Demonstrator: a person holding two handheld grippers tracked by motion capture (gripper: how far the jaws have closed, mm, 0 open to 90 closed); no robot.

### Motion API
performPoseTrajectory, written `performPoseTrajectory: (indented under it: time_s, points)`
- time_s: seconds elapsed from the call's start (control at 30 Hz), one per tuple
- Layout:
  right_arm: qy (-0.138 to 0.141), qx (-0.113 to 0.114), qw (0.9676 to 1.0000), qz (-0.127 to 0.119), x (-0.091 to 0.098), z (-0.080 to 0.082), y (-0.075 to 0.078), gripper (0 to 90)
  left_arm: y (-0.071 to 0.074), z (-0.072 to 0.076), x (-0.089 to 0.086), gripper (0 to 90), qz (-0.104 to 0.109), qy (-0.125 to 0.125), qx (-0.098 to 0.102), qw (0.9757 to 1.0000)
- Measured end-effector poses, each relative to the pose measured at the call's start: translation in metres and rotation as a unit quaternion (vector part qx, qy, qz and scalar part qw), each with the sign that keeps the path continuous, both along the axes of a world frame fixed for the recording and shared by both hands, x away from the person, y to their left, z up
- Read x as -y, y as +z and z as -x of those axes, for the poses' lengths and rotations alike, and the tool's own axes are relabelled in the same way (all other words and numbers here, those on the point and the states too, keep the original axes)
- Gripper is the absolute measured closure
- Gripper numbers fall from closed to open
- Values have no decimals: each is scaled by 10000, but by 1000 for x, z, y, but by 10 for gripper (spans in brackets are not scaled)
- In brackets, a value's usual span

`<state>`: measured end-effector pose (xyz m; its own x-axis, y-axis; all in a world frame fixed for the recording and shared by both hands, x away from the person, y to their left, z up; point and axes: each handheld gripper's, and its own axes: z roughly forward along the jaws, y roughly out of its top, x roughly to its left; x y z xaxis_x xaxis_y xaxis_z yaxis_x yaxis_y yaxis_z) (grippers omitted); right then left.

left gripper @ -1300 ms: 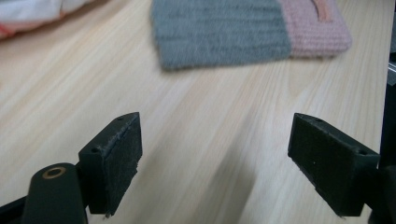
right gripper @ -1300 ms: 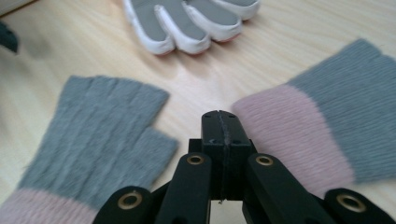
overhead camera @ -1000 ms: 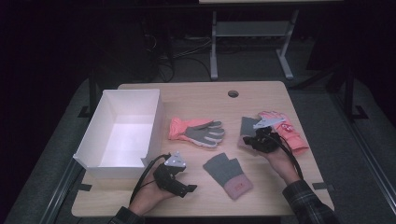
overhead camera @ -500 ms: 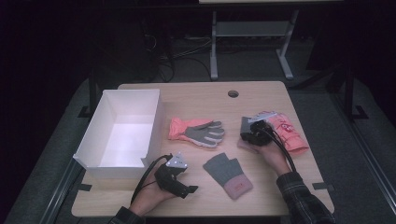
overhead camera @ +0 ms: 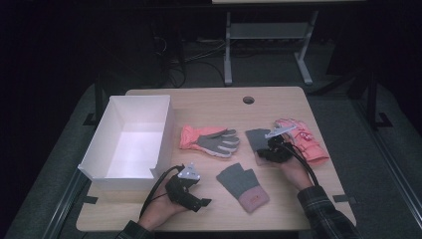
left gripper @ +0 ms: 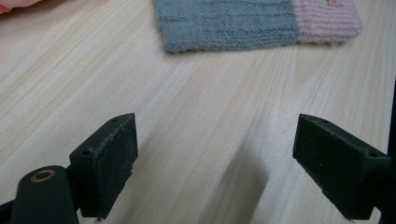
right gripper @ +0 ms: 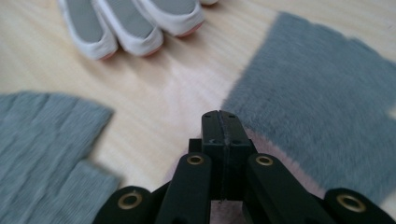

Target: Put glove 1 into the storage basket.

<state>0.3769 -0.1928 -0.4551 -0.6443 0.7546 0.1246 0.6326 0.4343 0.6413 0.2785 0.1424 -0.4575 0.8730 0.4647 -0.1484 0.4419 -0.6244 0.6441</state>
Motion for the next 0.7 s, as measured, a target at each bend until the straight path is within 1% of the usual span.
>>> performPoseTrajectory:
  time_s: [0.1,0.13,0.23,0.27,0.4,0.5,0.57,0.6,0.67,0.7]
  points:
    - [55,-29,10000,41,1,4,1,900,0,0,0,136,-6,1,2,10000]
    - [86,-24,9999,81,1,9,2,900,0,0,0,136,-6,3,6,10000]
    - [94,-29,9999,55,1,13,1,900,0,0,0,136,0,4,4,10000]
    - [111,-48,9999,74,3,16,2,900,0,0,0,136,31,20,-1,10000]
    - [136,-71,9998,97,6,20,2,900,0,0,-1,136,20,24,-18,10000]
    - [147,-52,9999,56,10,23,2,900,0,0,0,136,38,32,-10,10000]
    - [93,36,9999,22,13,23,7,900,0,0,0,136,17,-6,15,10000]
    - [26,80,10000,-54,17,22,10,861,0,0,0,136,7,-7,9,10000]
    - [-71,97,9998,-168,21,18,11,827,0,-1,0,136,-23,-24,-4,10000]
    - [-132,88,9997,-178,21,16,11,795,0,-1,0,136,-23,-24,-4,10000]
